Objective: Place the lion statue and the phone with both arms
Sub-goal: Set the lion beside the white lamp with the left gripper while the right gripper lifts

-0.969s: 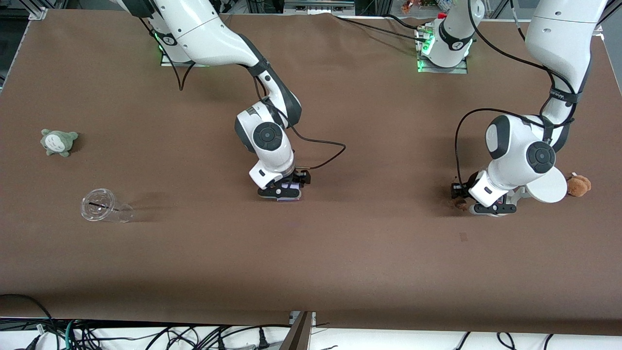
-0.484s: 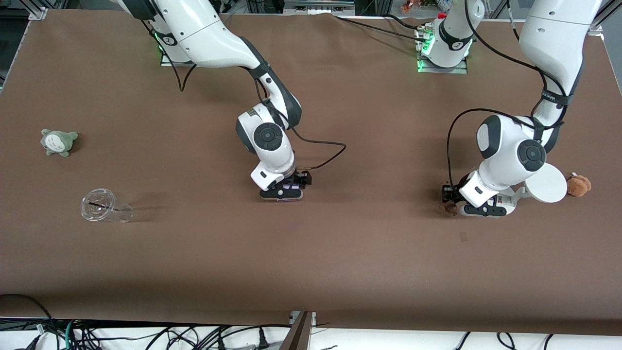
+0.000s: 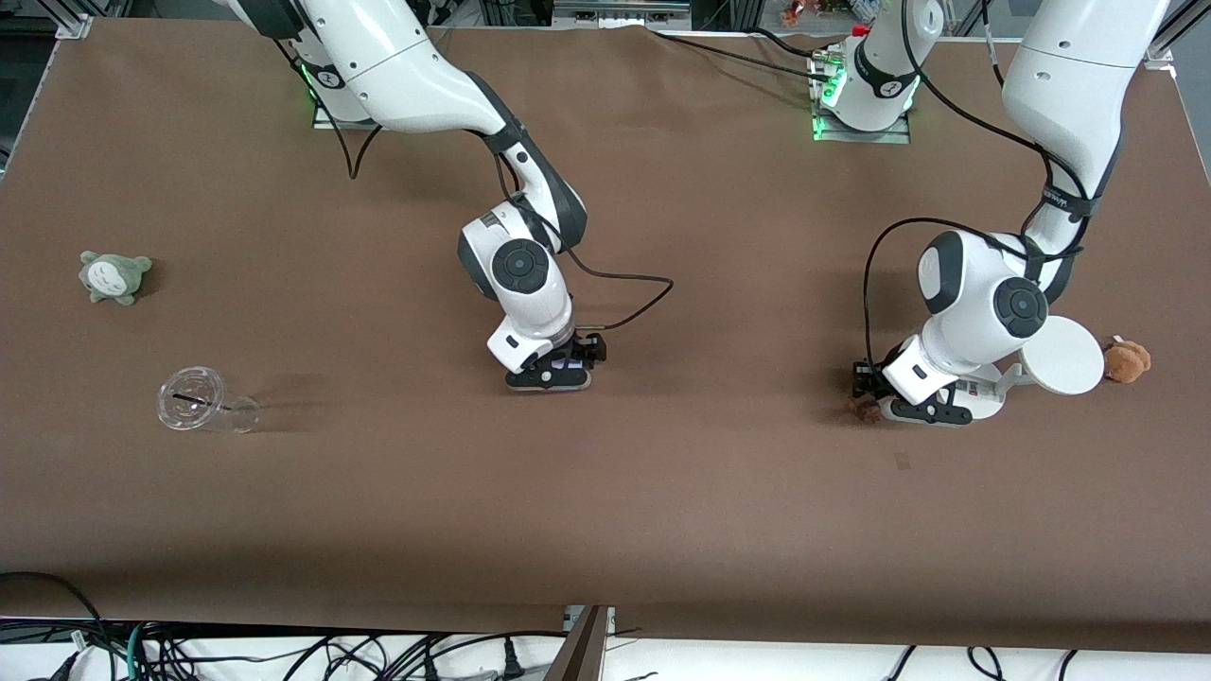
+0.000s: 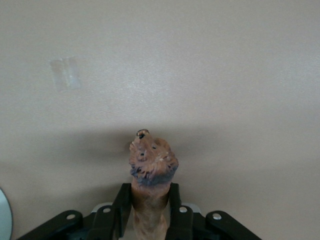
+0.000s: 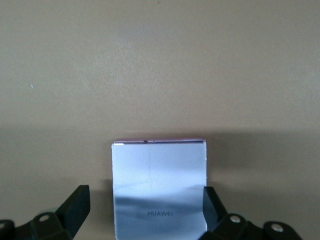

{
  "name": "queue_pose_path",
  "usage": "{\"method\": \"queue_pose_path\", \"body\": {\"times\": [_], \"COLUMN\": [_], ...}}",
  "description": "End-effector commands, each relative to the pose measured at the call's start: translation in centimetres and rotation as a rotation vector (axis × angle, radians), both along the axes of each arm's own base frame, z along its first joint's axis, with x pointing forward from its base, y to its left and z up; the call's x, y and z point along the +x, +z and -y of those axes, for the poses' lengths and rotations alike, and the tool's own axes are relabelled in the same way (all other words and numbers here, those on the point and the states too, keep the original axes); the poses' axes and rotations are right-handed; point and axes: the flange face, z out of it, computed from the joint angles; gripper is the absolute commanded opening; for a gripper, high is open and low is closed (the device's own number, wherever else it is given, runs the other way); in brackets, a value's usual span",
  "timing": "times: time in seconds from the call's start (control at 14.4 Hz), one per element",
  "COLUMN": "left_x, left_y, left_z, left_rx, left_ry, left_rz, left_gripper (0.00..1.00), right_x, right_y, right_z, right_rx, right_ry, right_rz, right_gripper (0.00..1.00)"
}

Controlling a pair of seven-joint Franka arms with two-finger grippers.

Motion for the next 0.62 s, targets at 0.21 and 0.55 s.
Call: {"method": "queue_pose_path", "body": {"times": [0.21, 0.55], "left_x": [0.24, 0.21], "left_y": [-0.73, -0.74], "left_z": [-0.45, -0.35], "left_rx": [-0.023, -0.024], "left_ry": [-0.024, -0.023], "left_rz": [0.002, -0.004], "left_gripper": [0.28, 1.00], "right_x": [0.48, 0.59], "right_y": [0.18, -0.33], "right_z": [-0.02, 0.34], "right_rx": [-0.013, -0.025], "right_ry": [0.040, 0.047], "right_rz": [0.023, 0.022], "right_gripper": [1.00, 1.00]}}
